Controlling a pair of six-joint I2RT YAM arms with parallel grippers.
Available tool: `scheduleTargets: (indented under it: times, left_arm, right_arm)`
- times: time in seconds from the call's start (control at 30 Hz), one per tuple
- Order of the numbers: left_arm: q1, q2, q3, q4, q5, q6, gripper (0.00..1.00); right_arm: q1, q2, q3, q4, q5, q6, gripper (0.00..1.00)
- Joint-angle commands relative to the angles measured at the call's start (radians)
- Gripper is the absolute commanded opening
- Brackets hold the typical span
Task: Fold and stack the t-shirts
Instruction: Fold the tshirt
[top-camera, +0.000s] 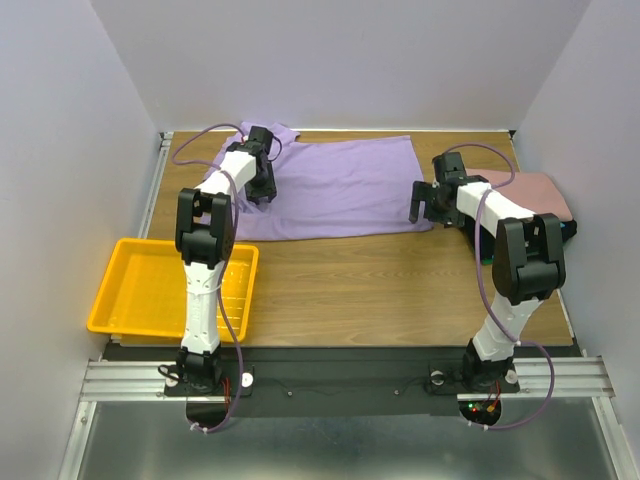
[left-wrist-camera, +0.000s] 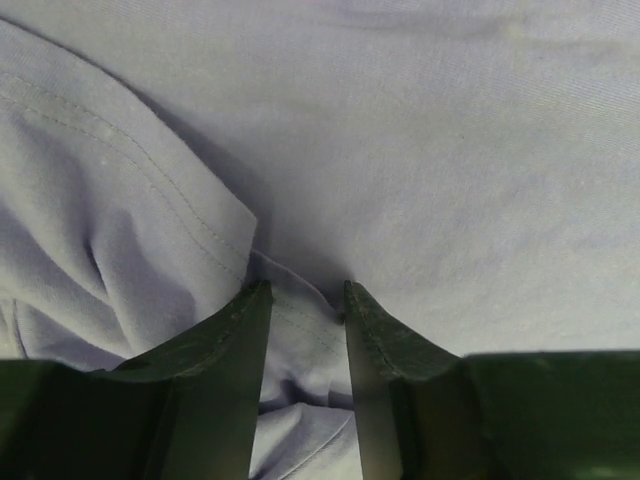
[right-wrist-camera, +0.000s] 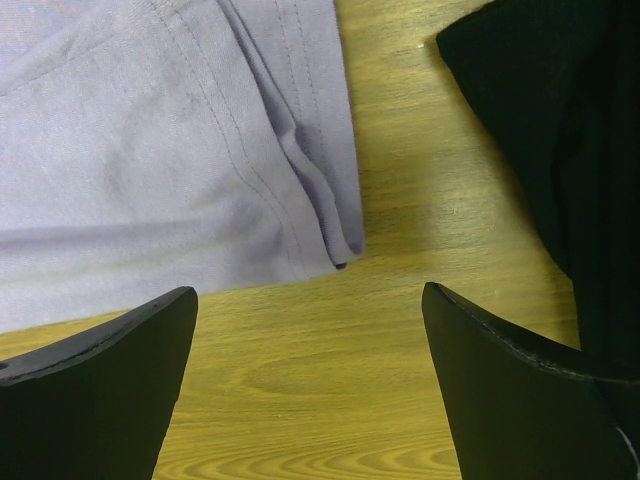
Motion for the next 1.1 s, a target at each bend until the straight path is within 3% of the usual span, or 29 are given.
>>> scheduleTargets:
  times: [0.0, 0.07, 0.2, 0.33, 0.53, 0.77, 1.07]
  left_arm:
    - [-0.009, -0.011, -0.004, -0.060, -0.046, 0.009, 0.44]
    - [-0.017, -0.004, -0.003, -0.078, -0.083, 0.012, 0.41]
    - [-0.035, 0.005, 0.002, -0.116, -0.129, 0.014, 0.26]
    - [-0.039, 0.003, 0.008, -0.120, -0.143, 0.003, 0.00]
    - [-0.040, -0.049, 0.025, -0.068, -0.121, 0.006, 0.00]
    - [-0.039, -0.213, -0.064, 0.045, -0.135, -0.026, 0.00]
    - [-0.037, -0.212, -0.061, 0.084, -0.030, -0.006, 0.00]
  right_arm:
    - [0.004, -0.018, 0.009, 0.025, 0.016, 0.011, 1.00]
    - [0.004, -0.018, 0.009, 0.025, 0.019, 0.011, 1.00]
    - [0.004, -0.020, 0.009, 0.025, 0.019, 0.011, 1.00]
    - [0.004, -0.020, 0.008, 0.025, 0.014, 0.013, 1.00]
    - [0.004, -0.018, 0.005, 0.027, 0.011, 0.018, 1.00]
    - [0.004, -0.027, -0.004, 0.027, 0.010, 0.019, 1.00]
    - [0.004, -0.024, -0.008, 0.025, 0.005, 0.016, 1.00]
